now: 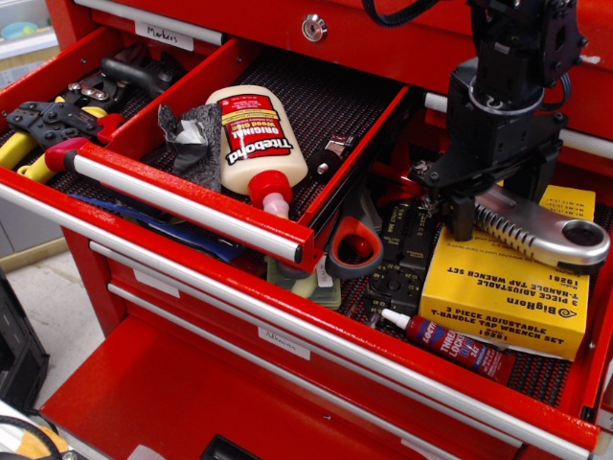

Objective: Pick up box cutter and put into drawer

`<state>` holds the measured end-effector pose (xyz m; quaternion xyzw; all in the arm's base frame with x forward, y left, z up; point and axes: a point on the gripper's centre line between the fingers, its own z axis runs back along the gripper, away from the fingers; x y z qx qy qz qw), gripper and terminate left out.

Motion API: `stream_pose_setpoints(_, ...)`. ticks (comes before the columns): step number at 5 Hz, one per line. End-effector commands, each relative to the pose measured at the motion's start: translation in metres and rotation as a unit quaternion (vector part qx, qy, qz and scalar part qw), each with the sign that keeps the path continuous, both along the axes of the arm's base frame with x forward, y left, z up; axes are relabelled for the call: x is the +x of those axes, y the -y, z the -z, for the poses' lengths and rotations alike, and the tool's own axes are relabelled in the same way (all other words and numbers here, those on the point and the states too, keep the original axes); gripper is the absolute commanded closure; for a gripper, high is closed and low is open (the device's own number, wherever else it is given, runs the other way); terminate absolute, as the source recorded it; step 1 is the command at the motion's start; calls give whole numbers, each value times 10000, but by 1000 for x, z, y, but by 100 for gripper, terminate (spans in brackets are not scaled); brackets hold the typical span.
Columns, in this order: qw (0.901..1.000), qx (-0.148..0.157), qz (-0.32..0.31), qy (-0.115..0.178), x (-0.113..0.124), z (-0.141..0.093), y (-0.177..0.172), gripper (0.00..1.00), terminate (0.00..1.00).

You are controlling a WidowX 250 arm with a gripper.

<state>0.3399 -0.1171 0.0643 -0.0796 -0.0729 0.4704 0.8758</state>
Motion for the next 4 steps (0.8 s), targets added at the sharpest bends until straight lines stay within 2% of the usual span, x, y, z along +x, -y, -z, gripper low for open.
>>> stream_pose_setpoints(1, 9990, -405, 133, 100, 4, -30, -8, 100, 0)
stream_pose_setpoints(2, 9995, -93, 239, 186, 4, -35, -6, 100, 0)
stream_pose_setpoints(3, 9947, 879, 345, 396, -4, -59, -9, 100, 0)
stream_pose_setpoints(4, 9880, 1430, 514, 263, -14, -87, -23, 100, 0)
